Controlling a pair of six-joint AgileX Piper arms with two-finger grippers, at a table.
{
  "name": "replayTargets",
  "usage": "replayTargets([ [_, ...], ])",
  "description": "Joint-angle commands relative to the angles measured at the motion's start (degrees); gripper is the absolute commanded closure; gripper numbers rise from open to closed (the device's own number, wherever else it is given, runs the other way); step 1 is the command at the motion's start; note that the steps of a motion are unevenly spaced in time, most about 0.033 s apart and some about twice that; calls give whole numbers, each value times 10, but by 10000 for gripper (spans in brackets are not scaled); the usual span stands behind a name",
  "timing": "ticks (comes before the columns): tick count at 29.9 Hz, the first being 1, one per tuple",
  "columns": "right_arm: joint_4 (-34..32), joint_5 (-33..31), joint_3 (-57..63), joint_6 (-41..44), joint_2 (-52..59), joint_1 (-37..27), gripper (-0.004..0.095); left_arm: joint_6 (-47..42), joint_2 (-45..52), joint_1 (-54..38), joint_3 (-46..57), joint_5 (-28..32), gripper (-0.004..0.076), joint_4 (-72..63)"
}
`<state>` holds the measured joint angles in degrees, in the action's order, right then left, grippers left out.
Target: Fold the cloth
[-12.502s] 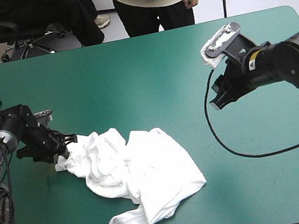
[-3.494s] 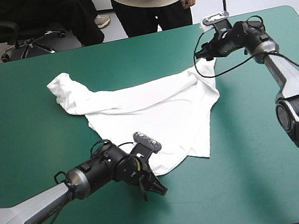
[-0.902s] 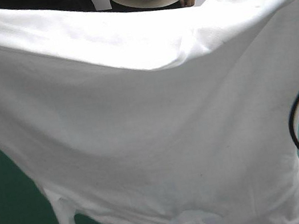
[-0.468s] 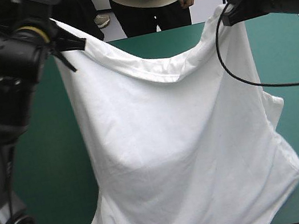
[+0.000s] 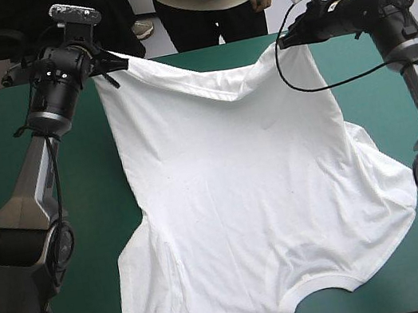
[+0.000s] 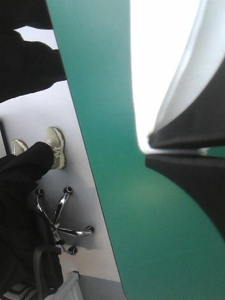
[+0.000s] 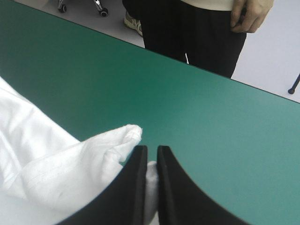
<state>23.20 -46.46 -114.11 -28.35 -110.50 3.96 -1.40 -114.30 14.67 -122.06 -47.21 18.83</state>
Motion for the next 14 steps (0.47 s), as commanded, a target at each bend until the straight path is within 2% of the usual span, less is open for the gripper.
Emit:
replayTargets([
  [1,41,80,-17,-13,8,-3,911,24,7,-13,-17,63,738,-28],
  [3,41,89,-18,-13,-7,-3,897,24,-9,-16,-17,64,738,-29],
  [5,41,90,-18,-17,-24,-3,836,23,-30,-16,-17,64,738,-30],
  [7,41,87,-18,-22,-38,-3,735,14,-48,-16,-17,61,737,-36],
  [10,41,83,-18,-23,-55,-3,476,14,-60,-16,-17,60,727,-49],
  [12,41,84,-18,-23,-56,-3,324,18,-61,-16,-17,58,654,-47],
  [14,38,83,-22,-24,-55,-4,271,19,-57,-16,-18,48,540,-46],
])
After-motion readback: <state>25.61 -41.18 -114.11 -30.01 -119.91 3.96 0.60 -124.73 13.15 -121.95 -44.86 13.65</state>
